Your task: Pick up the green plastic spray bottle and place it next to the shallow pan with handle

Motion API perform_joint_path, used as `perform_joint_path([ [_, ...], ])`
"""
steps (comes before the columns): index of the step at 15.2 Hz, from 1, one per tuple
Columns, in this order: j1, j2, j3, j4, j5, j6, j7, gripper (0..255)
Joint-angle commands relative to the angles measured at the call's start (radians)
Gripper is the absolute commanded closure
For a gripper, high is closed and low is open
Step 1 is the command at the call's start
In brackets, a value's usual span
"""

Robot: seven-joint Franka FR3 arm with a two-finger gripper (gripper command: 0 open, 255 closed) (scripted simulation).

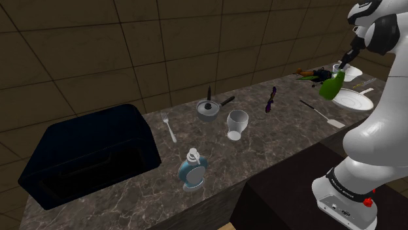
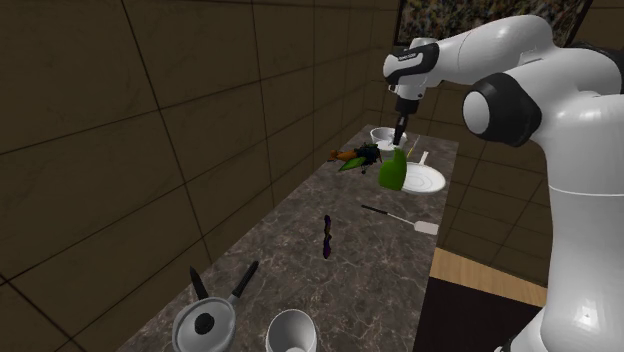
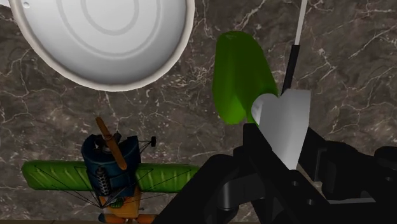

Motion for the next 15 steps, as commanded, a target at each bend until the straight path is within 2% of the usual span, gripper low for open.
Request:
perform_joint_path([
  [1, 0.003, 0.004, 0.002, -0.021, 0.004, 0.025, -0.003, 255],
  [5, 0.005, 0.016, 0.007, -0.06, 0.012, 0.073, -0.013, 255],
  [12, 0.005, 0.016, 0.007, -0.06, 0.012, 0.073, -0.013, 255],
  [13, 0.005, 0.016, 0.007, -0.06, 0.012, 0.073, -0.013, 0],
  [15, 0.005, 0.016, 0.007, -0.06, 0.012, 0.073, -0.013, 0],
])
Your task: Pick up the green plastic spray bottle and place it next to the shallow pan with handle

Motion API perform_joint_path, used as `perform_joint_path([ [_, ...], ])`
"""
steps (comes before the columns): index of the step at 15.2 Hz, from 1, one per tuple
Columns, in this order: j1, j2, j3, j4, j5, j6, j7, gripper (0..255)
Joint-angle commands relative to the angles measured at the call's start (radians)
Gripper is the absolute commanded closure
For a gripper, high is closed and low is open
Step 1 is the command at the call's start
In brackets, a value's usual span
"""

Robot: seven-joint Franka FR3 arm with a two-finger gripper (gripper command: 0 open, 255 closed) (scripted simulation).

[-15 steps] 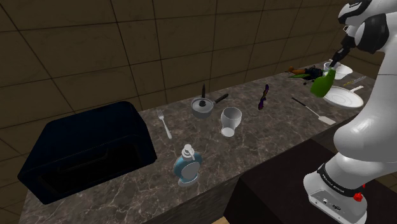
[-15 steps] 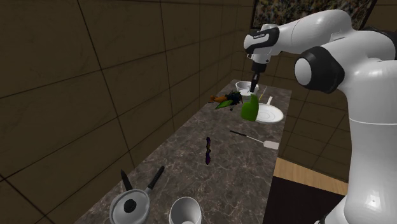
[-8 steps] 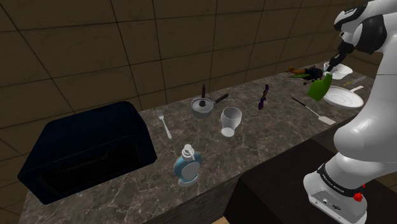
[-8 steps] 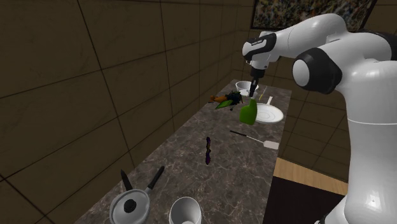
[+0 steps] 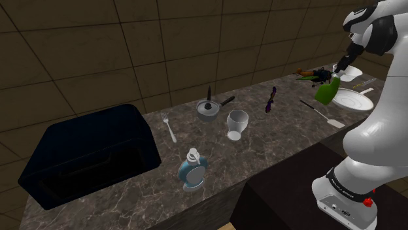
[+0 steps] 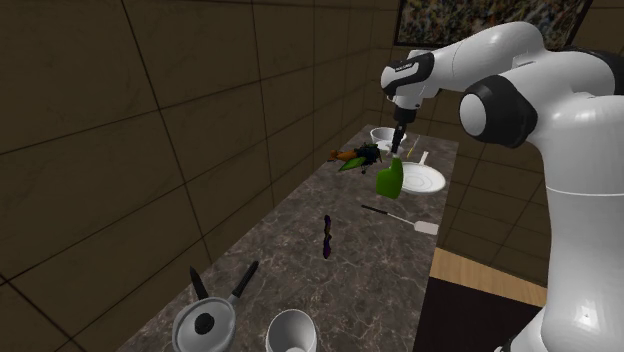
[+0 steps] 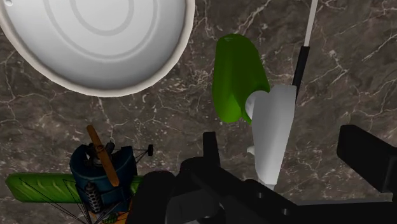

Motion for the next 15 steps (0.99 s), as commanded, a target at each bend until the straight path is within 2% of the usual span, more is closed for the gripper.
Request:
perform_joint_path([
  [1, 0.0, 0.0, 0.0, 0.0, 0.0, 0.0, 0.0, 0],
  [3, 0.0, 0.0, 0.0, 0.0, 0.0, 0.0, 0.0, 0],
  [7, -0.013, -0.02, -0.01, 0.098, -0.017, -0.114, 0.015, 0],
  [15, -0.013, -0.02, -0.01, 0.098, -0.017, -0.114, 0.015, 0],
])
